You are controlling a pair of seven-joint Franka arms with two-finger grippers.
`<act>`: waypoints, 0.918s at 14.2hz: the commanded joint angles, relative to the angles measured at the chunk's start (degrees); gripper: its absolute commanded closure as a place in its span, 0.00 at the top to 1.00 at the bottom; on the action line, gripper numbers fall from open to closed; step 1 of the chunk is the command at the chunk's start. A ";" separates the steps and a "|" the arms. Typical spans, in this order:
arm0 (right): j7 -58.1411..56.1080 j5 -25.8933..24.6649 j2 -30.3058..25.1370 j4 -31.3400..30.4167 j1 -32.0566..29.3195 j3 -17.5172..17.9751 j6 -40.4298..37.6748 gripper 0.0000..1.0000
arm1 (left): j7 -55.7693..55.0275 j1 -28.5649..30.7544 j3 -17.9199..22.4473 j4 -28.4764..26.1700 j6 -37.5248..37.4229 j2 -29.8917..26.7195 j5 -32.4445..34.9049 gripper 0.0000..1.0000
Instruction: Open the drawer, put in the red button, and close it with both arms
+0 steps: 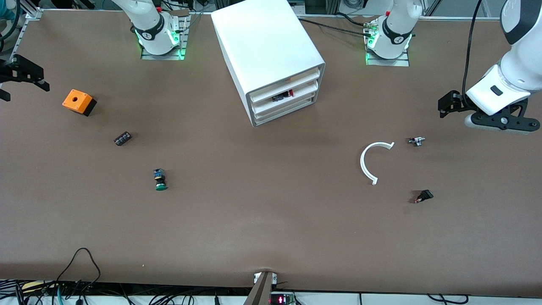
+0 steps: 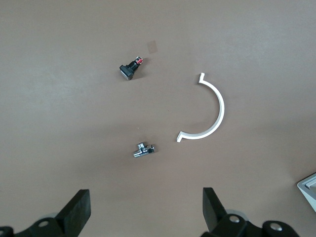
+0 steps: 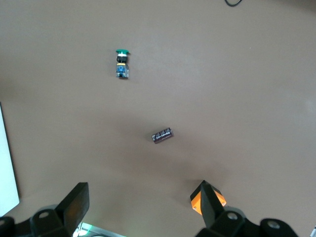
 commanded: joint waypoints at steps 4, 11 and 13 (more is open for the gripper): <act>-0.01 0.43 1.42 1.71 -0.08 0.72 -2.13 1.00 | -5.82 -0.67 -1.37 -0.67 -0.08 -1.27 -3.21 1.00; -0.01 0.25 1.42 1.71 -0.08 0.72 -2.22 1.00 | -5.82 -1.02 -1.54 -0.23 -0.07 -1.10 -3.39 1.00; -0.01 0.25 1.42 1.71 -0.08 0.72 -2.22 1.00 | -5.82 -1.02 -1.72 0.21 -0.16 -1.01 -3.30 1.00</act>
